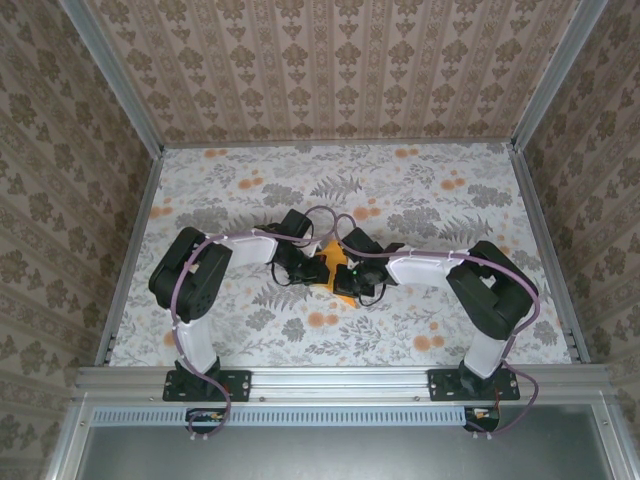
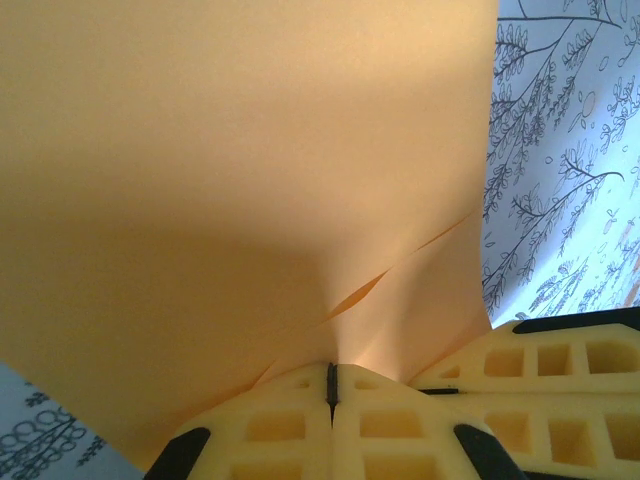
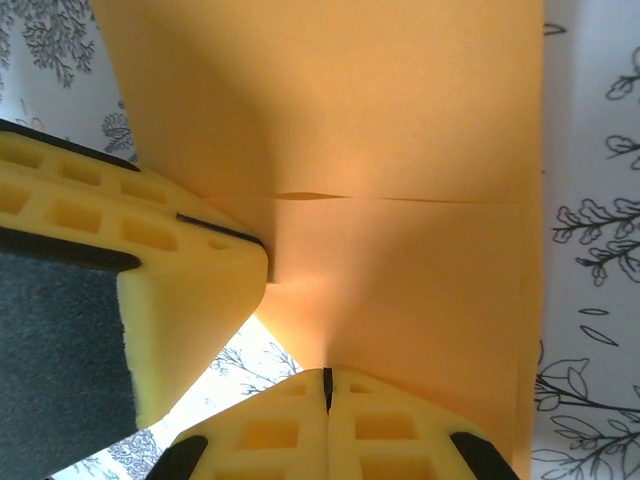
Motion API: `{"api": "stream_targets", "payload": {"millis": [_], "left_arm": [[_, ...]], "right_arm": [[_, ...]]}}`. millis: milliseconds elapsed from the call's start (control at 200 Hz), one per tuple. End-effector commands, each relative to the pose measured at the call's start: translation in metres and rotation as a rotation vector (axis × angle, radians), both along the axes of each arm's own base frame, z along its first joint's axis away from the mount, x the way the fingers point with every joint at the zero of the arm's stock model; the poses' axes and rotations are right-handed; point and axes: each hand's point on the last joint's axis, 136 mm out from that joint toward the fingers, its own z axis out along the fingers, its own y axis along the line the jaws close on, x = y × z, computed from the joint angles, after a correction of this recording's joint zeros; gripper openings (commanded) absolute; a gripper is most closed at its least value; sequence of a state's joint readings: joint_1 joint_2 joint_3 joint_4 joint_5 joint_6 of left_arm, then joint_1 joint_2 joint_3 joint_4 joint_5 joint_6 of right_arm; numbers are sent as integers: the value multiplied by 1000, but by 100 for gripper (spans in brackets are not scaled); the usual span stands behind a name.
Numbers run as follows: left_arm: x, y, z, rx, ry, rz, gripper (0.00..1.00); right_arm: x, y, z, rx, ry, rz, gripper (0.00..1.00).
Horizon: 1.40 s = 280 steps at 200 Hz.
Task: Fold a paper plane with a square sheet of paper (fold left side to right side)
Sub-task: Third fold the triangle at the center of the table.
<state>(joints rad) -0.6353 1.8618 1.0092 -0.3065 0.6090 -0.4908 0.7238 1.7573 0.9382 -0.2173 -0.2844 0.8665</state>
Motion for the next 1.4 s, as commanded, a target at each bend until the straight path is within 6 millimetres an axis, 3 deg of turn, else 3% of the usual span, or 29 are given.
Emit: {"api": "stream_targets", "payload": {"millis": [0, 315, 665, 950, 1395], "left_arm": [[-8, 22, -34, 147, 26, 10, 2], [-9, 25, -36, 163, 24, 8, 2], [-7, 27, -39, 170, 25, 13, 1], [-6, 26, -38, 171, 21, 12, 1], [-5, 27, -36, 179, 12, 11, 1]], "right_arm": [[-7, -11, -12, -90, 38, 7, 0], [-17, -20, -19, -135, 79, 27, 0], [-47, -41, -20, -174, 133, 62, 0], [-44, -48, -14, -187, 101, 53, 0], [-66, -69, -20, -235, 149, 75, 0]]}}
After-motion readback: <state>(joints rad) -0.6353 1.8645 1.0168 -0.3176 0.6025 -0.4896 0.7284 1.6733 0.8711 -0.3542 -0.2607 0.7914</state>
